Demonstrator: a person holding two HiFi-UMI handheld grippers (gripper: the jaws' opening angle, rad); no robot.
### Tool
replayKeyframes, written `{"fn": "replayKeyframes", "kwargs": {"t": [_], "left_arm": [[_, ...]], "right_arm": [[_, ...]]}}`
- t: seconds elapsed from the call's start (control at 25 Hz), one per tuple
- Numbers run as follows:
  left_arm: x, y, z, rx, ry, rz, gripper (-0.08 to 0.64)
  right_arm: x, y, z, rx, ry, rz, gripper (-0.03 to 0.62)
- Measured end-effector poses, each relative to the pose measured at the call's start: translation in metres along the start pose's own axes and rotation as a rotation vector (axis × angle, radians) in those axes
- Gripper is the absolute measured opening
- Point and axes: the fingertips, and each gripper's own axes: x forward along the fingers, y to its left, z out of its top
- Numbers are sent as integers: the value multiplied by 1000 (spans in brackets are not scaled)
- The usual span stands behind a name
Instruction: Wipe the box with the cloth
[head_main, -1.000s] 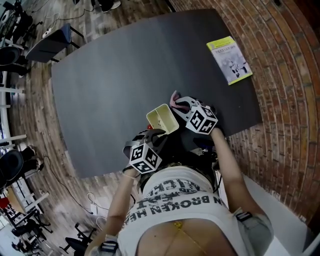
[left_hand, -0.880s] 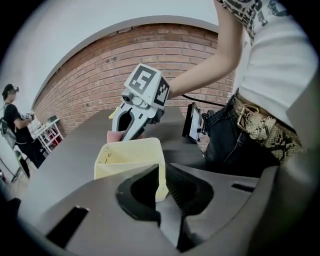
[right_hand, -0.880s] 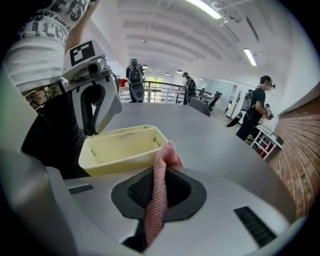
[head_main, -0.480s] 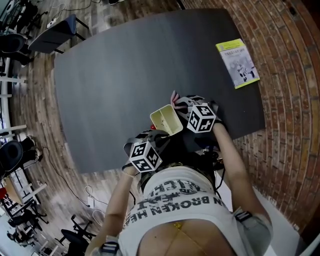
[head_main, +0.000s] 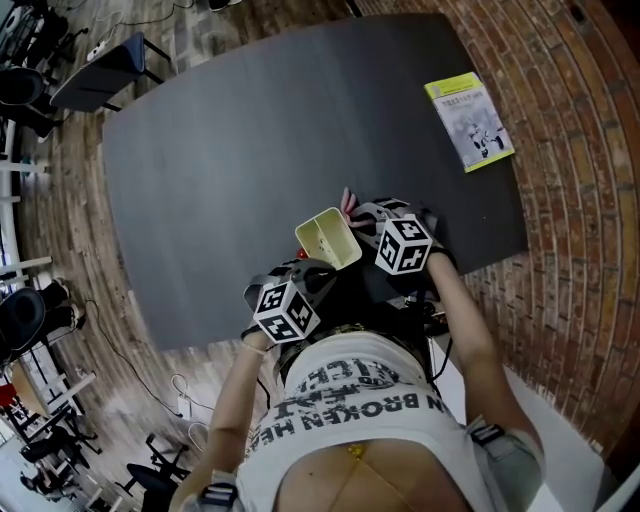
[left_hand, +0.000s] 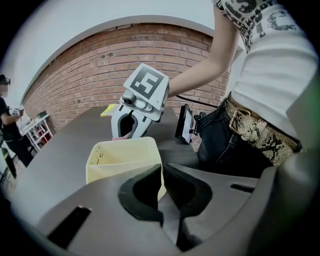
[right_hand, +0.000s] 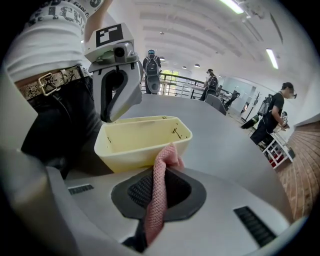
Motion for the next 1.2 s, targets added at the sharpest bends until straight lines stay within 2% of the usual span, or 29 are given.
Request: {"fn": "replayKeyframes", "kwargs": {"t": [0.28, 0.64, 0.96, 1.08, 1.2], "left_arm": [[0, 0, 0, -17, -18, -3, 21], [0, -1, 0, -16, -24, -1, 21], [2, -2, 0, 1, -16, 14, 18], [2, -2, 0, -23, -20, 20, 17], [3, 0, 0, -79, -34, 43, 14]], "right_arm": [[-6, 17, -5, 53, -3, -14, 17], [-18, 40, -9, 121, -9, -63, 17], [-27, 56, -9, 154, -37, -72, 17], [-30, 59, -7, 159, -41, -73, 17], [-31, 58, -6, 169, -36, -91, 17]]}}
